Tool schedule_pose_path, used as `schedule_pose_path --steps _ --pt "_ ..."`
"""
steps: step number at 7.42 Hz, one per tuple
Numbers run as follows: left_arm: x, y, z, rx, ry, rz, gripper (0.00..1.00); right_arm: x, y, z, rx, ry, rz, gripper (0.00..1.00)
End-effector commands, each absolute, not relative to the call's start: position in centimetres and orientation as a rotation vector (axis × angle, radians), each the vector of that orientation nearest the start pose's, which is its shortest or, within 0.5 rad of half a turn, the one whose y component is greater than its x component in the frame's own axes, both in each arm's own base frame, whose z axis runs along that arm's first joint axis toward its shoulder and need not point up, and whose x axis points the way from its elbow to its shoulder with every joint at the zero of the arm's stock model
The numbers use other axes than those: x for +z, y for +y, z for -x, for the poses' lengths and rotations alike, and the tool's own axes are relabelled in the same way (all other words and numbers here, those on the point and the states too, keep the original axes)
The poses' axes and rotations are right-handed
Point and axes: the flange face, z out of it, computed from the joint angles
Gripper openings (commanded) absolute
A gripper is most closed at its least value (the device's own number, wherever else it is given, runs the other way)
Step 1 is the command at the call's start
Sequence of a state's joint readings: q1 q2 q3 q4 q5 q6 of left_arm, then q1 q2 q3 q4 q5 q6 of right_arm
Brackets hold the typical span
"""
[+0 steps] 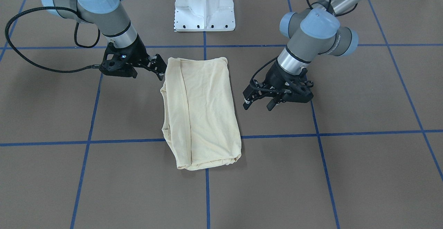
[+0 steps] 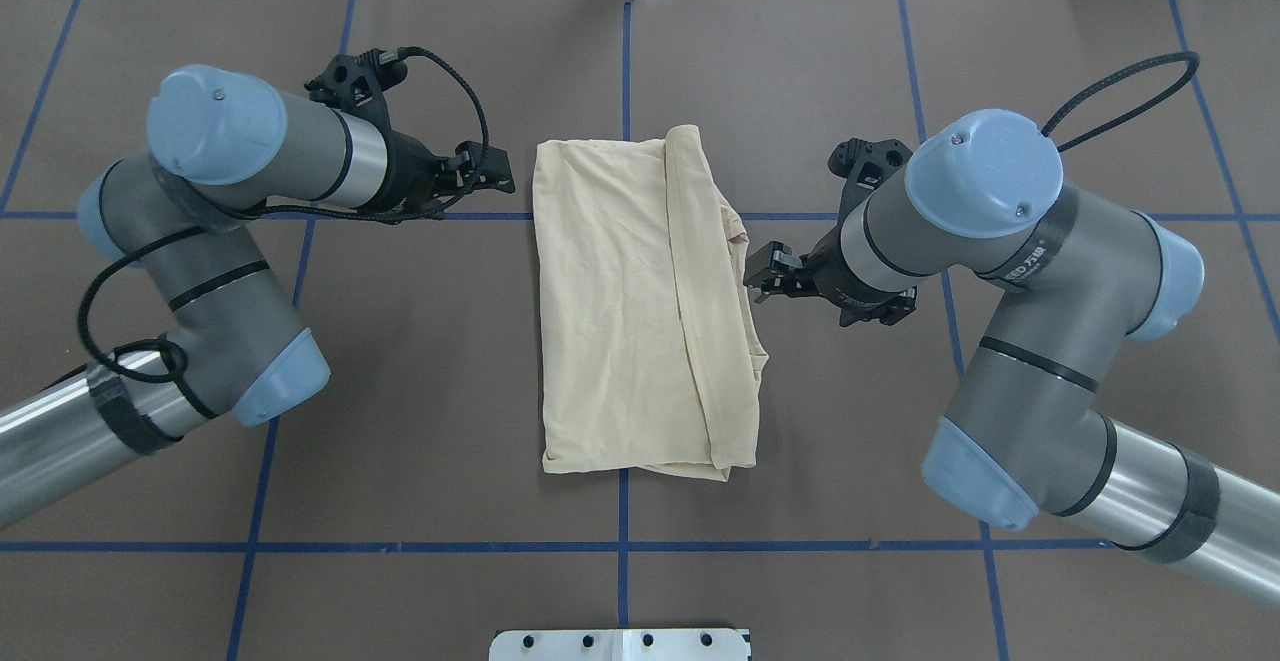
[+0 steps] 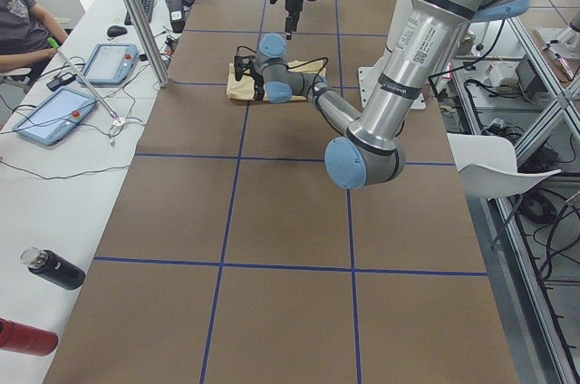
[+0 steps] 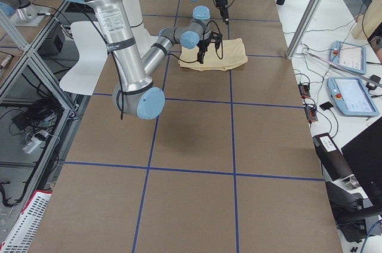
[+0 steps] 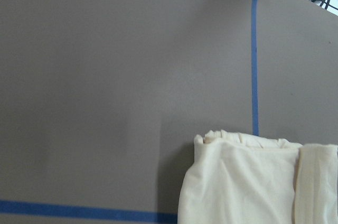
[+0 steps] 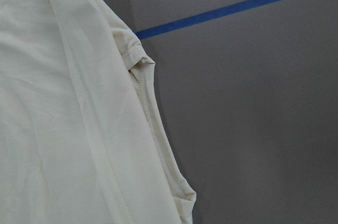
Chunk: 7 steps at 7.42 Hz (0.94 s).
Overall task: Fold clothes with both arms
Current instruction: 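Release the shirt and move the left gripper to its near edge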
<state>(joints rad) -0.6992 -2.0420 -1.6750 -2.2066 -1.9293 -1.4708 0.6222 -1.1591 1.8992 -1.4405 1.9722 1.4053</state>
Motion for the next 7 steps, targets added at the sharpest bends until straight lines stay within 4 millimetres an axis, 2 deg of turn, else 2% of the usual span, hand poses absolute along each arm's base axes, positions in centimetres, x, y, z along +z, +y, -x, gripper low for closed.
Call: schedule_pose_path --steps 1,2,4,5,7 --pt "26.0 -41.1 -45.3 -0.374 1.281 -0.039 0.99 27.5 -42.5 43.3 0.24 -0.96 0.005 1.0" --pt "26.0 -36.4 -49.3 -0.421 1.301 0.01 0.99 27.5 -42.5 43.3 0.239 -0.96 0.005 1.0" --pt "26.3 -30.8 -53.7 -0.458 1.292 0.087 0.99 27.4 -42.5 43.3 0.238 -0.961 0.004 1.0" --pt "26.4 -29.5 -54.8 -0.445 1.284 0.099 0.99 27.3 -42.5 43.3 0.238 -0.962 0.003 1.0" --pt "26.6 -29.1 -56.0 -0.434 1.27 0.111 0.96 27.3 -42.6 43.2 0.239 -0.964 0.002 1.0"
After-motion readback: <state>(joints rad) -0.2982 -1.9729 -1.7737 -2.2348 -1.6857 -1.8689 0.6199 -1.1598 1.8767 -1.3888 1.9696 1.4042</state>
